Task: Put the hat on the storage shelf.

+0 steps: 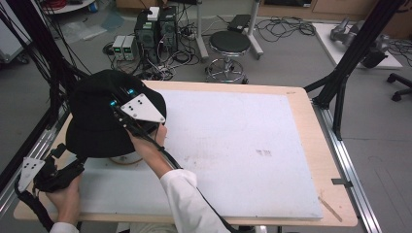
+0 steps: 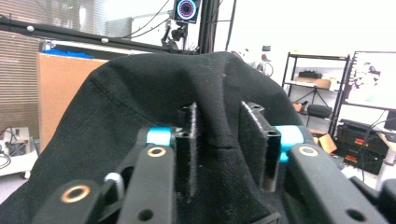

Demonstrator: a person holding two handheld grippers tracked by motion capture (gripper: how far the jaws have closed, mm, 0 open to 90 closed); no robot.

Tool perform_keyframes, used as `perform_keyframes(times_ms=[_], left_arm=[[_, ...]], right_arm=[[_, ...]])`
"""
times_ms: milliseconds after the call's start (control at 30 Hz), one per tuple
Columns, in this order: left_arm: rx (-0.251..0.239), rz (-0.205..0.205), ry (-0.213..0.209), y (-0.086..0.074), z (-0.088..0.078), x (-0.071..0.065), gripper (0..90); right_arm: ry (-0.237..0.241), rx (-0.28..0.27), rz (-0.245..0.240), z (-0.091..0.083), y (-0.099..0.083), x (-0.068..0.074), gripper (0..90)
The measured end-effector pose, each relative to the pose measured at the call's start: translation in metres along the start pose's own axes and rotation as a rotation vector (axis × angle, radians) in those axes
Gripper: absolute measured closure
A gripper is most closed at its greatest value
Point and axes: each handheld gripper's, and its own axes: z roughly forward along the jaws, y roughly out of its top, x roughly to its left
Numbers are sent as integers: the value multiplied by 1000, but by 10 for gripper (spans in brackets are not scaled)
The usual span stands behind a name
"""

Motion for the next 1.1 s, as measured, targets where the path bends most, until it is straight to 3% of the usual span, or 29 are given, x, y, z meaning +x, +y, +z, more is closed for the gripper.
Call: perform_keyframes(times_ms=[33,67,100,367,467,633,800,833,867,900,1100], left_arm=[[1,2,-1,0,0,0,172],[1,1,-1,0,0,0,172],[3,1,0,0,0,0,173],[3,-1,2,-1,0,0,173],[5,3,3,-1,0,0,172],[4,7,7,-1,0,-1,173],[8,15,5,-1,0,-2,173],[6,16,4,-1,0,-3,173],[6,16,4,-1,0,-3,173],[10,18,3,-1,0,-3,173],[9,18,1,-1,0,-5,173]], right_arm=[[-9,-5,12,-1,-1,-1,596],[-9,-5,12,-1,-1,-1,596],[-27,-8,21,-1,-1,-3,491],[-66,10,49,-10,3,-14,284],[-55,9,64,-14,5,-17,263],[-76,-11,57,-30,13,-27,207],[-127,-6,49,-50,22,-46,187],[-151,2,54,-58,25,-55,186],[-151,2,54,-58,25,-55,186],[-171,5,57,-67,27,-65,186],[-228,23,67,-93,29,-90,181]])
